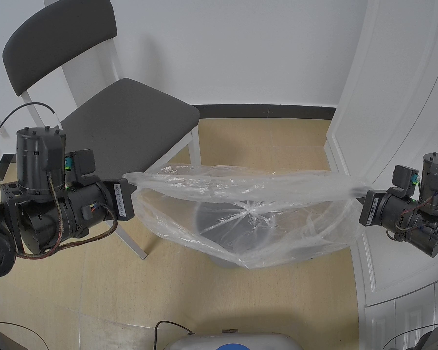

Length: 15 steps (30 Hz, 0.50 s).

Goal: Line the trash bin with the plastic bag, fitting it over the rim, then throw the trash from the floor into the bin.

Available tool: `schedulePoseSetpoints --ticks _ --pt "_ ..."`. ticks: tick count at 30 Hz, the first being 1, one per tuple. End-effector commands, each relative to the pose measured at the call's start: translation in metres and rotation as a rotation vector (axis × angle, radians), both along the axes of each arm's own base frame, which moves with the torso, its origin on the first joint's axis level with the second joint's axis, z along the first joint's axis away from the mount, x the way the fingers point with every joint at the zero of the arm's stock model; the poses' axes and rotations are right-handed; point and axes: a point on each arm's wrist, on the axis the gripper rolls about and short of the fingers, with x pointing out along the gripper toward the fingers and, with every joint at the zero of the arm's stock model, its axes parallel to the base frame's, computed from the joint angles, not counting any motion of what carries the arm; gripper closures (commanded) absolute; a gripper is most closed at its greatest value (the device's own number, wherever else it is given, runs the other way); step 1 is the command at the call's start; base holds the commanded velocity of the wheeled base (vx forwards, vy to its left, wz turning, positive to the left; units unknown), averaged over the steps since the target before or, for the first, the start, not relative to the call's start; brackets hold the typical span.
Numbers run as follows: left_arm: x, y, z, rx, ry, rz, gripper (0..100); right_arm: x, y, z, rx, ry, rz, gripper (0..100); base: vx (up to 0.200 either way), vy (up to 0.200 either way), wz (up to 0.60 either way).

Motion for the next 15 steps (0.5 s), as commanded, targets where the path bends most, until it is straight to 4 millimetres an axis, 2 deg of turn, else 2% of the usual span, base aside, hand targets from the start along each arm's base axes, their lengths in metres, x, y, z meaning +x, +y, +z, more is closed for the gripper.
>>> schedulePoseSetpoints --ticks 1,15 --pt "0.0008 0.0028 0.0013 -0.003 -0.005 0.012 100 0.0011 -0.0032 -0.0006 -0.005 0.001 -0.014 100 0.0 0.0 0.0" --pt "0.0037 0.0102 0.0025 0.007 -0.013 0.036 100 0.0013 -0.0124 -0.0019 -0.038 -0.002 -0.04 100 0.0 0.0 0.0"
